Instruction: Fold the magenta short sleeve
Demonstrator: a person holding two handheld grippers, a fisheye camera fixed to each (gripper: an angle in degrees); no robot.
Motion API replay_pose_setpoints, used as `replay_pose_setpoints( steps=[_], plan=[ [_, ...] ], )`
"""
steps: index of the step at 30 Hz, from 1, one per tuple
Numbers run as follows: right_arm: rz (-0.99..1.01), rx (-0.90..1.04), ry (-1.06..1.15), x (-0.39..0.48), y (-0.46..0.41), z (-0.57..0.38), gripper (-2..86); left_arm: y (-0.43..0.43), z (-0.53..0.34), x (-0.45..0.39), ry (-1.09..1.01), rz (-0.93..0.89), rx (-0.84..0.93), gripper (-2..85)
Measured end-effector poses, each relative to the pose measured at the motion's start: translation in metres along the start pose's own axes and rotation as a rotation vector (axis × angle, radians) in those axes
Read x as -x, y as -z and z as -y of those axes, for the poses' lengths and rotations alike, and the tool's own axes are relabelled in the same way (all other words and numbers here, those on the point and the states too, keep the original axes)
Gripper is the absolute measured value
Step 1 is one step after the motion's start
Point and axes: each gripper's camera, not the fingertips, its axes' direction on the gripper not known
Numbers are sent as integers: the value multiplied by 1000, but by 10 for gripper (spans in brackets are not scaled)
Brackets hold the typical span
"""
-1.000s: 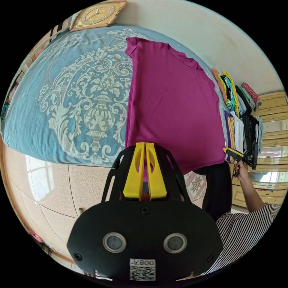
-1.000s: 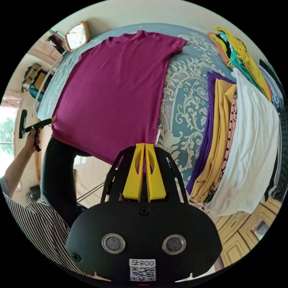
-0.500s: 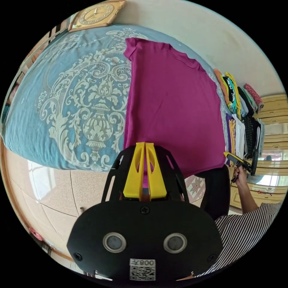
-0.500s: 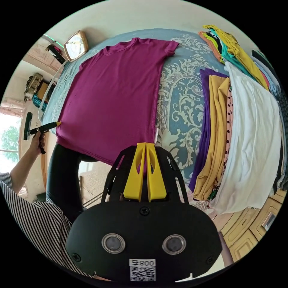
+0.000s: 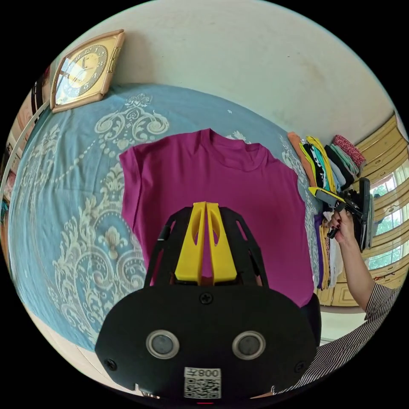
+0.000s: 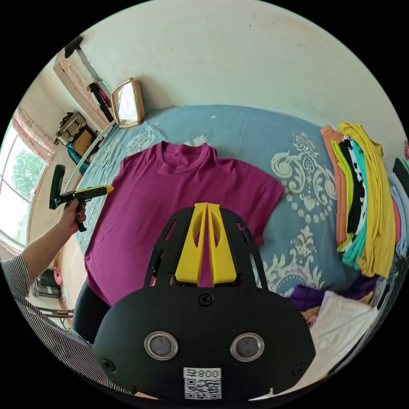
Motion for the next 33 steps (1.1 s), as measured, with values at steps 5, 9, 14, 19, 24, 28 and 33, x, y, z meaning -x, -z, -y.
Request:
replay_pose_setpoints(
  steps=[5,9,14,19,24,28,33],
  plan=[
    [-9,76,26,-12,-48,88,0,-42,80,21,29,65,-19,1],
    [-64,121,2,-32,-76,120,0,-74,119,42,43,259,19,1],
    [42,29,-158,-64,-66,132,0,-84,130,63,67,154,-60,1],
    [20,-25,-97,-43,-51,153,0,-87,141,46,20,86,-162,1],
    [60,-52,59,5,-54,185,1,-116,175,15,-104,-3,-153,2],
    [-7,32,75,17,-82,223,0,-153,209,7,-147,130,-76,1],
    [-28,55,37,2,-90,253,0,-163,229,17,-87,119,-101,1]
  ],
)
